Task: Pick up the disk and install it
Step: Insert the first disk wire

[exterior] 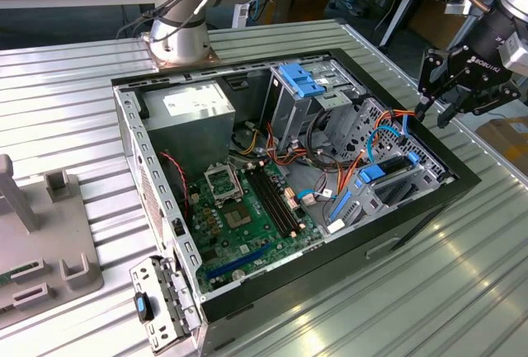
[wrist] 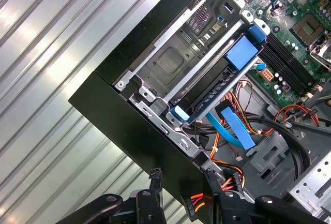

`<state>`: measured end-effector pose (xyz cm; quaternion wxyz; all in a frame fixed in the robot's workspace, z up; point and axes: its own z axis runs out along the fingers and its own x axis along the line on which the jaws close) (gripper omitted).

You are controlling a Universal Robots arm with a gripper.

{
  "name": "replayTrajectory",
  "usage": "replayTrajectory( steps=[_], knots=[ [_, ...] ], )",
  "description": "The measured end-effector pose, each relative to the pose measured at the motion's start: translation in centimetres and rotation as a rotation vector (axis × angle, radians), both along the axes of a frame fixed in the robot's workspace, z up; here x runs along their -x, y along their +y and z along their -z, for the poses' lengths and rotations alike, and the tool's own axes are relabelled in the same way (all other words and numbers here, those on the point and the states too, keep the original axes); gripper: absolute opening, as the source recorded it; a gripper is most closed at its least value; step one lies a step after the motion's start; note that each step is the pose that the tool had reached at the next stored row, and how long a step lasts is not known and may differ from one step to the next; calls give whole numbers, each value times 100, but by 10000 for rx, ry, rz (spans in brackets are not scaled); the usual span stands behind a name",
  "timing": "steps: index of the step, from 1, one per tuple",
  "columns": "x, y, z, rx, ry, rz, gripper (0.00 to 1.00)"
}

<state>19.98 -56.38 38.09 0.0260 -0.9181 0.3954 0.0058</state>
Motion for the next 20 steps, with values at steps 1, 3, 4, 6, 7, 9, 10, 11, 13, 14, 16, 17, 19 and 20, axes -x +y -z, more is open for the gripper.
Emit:
replayTrajectory(
  steps=[1,3,4,6,7,9,10,11,13,14,16,17,19,20],
  knots=[
    [0,0,0,0,0,0,44],
    [0,0,1,1,0,-32,44],
    [0,0,1,1,0,-69,44],
    [0,0,2,-1,0,-184,44],
    [0,0,3,0,0,-234,44],
    [0,0,3,0,0,-290,44],
    [0,0,3,0,0,-292,44],
    [0,0,3,-1,0,-351,44],
    [0,0,3,0,0,-565,44],
    [0,0,3,0,0,-568,44],
    [0,0,4,-1,0,-753,44],
    [0,0,4,0,0,-982,44],
    [0,0,5,1,-1,-1173,44],
    [-1,0,7,0,-33,-1279,44]
  ],
)
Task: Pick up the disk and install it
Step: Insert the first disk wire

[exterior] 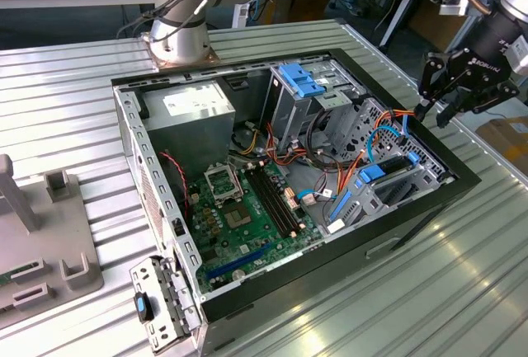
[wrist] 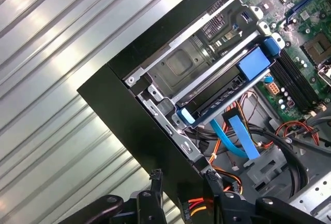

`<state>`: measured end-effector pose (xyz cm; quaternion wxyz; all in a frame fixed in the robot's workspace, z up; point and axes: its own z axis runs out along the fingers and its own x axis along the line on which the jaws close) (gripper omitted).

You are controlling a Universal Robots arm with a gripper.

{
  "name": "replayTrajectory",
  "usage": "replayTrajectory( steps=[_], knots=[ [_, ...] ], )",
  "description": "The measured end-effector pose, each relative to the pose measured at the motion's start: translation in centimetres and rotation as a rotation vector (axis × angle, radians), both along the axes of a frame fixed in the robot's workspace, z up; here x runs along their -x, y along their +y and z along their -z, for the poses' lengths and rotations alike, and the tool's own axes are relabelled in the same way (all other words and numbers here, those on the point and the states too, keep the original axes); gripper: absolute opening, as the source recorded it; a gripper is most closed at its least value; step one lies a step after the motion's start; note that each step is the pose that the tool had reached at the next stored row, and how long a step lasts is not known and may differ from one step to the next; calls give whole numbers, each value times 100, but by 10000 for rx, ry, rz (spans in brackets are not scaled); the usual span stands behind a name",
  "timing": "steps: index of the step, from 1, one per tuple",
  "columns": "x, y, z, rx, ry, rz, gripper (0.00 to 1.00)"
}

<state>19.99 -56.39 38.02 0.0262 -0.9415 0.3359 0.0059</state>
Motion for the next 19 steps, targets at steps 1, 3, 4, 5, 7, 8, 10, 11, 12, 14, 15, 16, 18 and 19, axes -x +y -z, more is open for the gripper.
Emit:
replayTrajectory(
  steps=[1,3,4,5,7,8,10,11,12,14,15,16,18,19],
  knots=[
    [0,-2,2,-32,-63,-104,44],
    [0,-2,1,-61,-96,-205,44],
    [1,-2,1,-61,-96,-205,44],
    [0,-2,1,-60,-96,-205,44],
    [0,-4,1,-84,-97,-206,44],
    [0,-4,3,-178,-98,-206,44],
    [0,-2,13,-440,-101,-227,44],
    [0,-2,26,-443,-102,-237,44],
    [1,-3,41,-441,-103,-246,44],
    [1,-3,91,-442,-102,-272,44],
    [1,-3,105,-441,-102,-280,44],
    [1,-2,111,-441,-101,-283,44],
    [1,-2,114,-439,-102,-287,44],
    [1,-3,124,-443,-101,-292,44]
  ],
)
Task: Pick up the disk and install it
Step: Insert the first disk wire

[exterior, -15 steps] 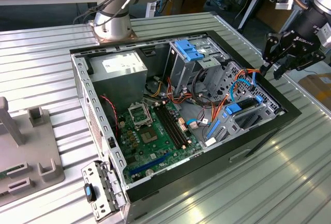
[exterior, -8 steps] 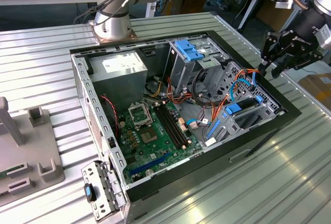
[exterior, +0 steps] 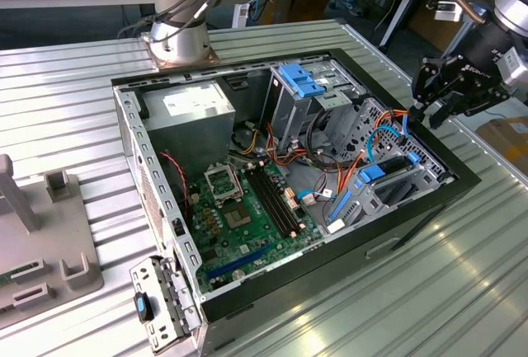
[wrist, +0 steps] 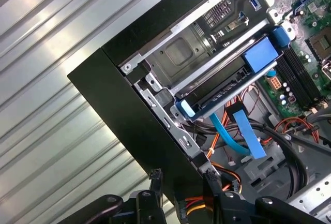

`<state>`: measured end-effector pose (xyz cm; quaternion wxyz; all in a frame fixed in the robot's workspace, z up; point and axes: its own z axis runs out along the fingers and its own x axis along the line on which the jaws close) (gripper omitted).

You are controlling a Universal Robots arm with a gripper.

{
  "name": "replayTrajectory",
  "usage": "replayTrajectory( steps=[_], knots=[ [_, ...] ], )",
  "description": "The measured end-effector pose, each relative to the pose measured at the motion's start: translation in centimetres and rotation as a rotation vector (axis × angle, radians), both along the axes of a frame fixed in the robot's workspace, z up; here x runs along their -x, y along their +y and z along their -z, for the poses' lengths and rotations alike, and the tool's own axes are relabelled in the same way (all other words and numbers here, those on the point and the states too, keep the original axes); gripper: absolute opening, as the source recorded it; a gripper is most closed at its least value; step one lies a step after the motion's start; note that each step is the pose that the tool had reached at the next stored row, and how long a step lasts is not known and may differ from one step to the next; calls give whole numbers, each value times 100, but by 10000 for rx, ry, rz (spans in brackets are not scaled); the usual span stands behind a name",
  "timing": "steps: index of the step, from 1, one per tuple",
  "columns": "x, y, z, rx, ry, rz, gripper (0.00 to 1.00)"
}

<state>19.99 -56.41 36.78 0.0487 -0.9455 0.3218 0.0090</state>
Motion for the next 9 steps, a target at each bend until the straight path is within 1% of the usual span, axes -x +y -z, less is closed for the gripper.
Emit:
replayTrajectory(
  steps=[3,5,6,9],
  knots=[
    [-12,4,12,2,0,-19,44],
    [-70,4,12,2,1,-19,44],
    [-79,4,12,2,1,-18,44],
    [-82,5,11,2,1,-18,44]
  ],
)
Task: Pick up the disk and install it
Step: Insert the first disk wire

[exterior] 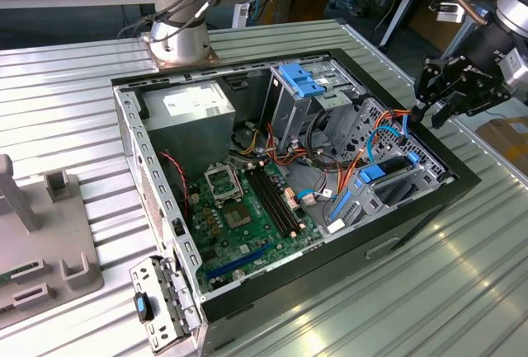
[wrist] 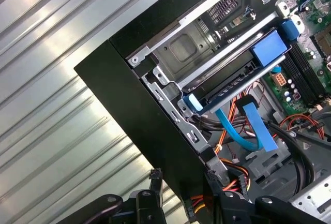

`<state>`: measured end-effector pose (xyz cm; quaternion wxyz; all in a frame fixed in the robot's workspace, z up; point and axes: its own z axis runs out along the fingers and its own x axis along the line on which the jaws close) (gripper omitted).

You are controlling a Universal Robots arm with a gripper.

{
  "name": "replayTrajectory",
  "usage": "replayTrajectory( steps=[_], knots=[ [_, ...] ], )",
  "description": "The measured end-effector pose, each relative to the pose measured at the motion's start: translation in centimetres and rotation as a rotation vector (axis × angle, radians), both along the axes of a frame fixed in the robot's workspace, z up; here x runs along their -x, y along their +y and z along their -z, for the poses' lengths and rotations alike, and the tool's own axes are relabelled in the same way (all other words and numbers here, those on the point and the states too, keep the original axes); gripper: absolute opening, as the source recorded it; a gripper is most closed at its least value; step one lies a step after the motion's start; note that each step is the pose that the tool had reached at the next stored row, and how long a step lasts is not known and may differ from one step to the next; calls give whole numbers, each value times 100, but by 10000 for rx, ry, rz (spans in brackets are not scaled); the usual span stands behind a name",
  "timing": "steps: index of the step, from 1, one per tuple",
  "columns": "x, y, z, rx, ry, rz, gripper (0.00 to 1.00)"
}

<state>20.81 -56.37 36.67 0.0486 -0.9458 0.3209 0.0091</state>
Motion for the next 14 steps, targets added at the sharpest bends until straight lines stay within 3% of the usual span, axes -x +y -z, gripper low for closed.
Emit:
replayTrajectory(
  steps=[4,14],
  knots=[
    [-1,0,1,-1,0,-83,44],
    [-2,10,-25,9,0,-1905,44]
  ],
)
